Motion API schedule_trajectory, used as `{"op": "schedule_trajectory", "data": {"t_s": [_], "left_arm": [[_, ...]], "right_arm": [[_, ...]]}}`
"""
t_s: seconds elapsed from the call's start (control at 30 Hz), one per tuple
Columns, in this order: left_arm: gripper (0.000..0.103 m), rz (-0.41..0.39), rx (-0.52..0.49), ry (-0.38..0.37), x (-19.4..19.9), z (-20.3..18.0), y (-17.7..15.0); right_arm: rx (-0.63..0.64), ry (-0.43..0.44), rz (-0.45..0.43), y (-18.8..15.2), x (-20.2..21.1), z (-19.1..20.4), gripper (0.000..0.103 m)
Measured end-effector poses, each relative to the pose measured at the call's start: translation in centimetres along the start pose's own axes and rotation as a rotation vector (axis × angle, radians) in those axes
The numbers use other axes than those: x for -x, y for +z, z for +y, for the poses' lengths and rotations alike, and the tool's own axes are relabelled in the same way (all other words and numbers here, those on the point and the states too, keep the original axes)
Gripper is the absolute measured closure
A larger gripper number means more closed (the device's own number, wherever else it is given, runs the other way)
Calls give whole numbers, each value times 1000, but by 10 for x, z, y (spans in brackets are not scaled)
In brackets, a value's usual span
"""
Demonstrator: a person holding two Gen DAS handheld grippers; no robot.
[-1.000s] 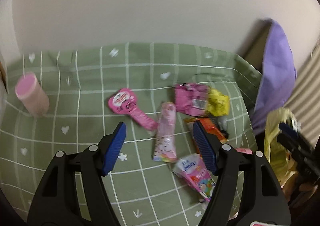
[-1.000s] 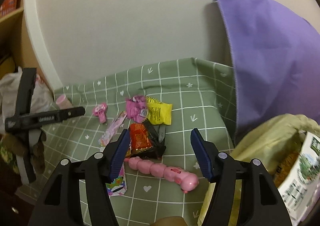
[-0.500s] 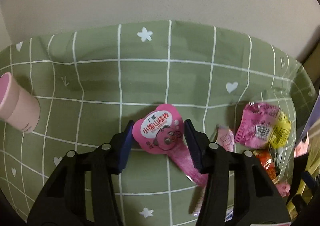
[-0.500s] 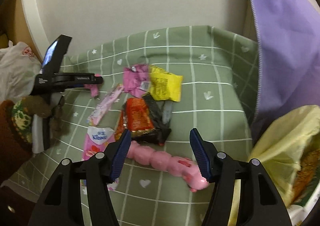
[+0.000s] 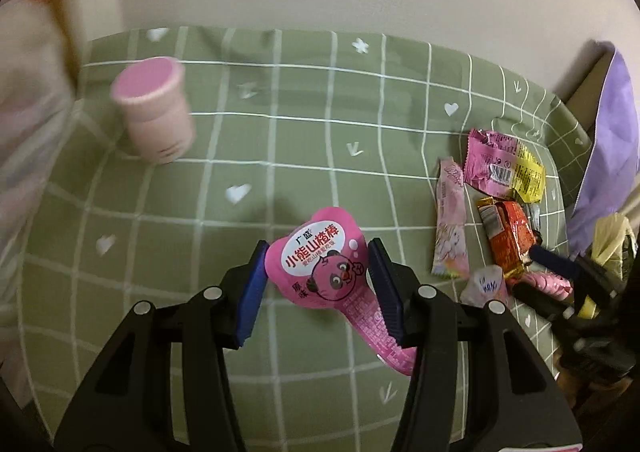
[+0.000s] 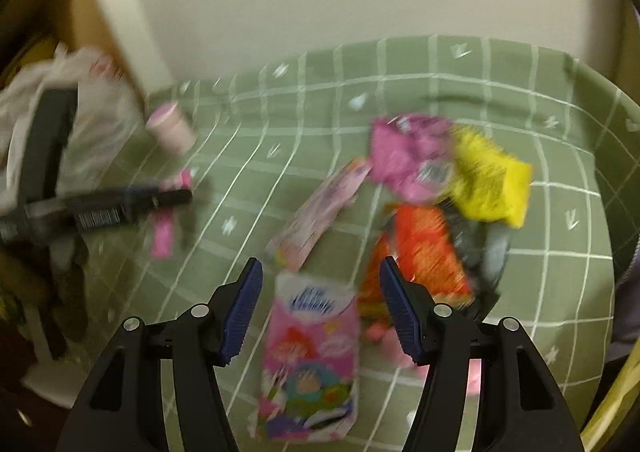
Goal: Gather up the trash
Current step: 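Grasp the pink lollipop with the left tool while the right tool grasps the pink Kleenex packet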
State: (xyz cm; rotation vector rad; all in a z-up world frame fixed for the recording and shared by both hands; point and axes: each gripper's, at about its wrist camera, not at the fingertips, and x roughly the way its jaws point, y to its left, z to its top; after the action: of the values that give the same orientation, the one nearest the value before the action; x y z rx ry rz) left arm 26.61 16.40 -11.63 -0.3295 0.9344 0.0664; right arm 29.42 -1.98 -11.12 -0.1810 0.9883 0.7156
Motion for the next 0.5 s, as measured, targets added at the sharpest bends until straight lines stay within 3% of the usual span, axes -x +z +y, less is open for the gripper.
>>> {"op": "schedule_trajectory", "data": {"t_s": [0.3,0.5], "left_arm": [[56,7,23,-39,16,21,-15],[56,22,2,-66,15,12,-19]], "right_arm": [[-34,11,95,-51,7,6,46],[-89,-26,25,-54,3,7,46]]}}
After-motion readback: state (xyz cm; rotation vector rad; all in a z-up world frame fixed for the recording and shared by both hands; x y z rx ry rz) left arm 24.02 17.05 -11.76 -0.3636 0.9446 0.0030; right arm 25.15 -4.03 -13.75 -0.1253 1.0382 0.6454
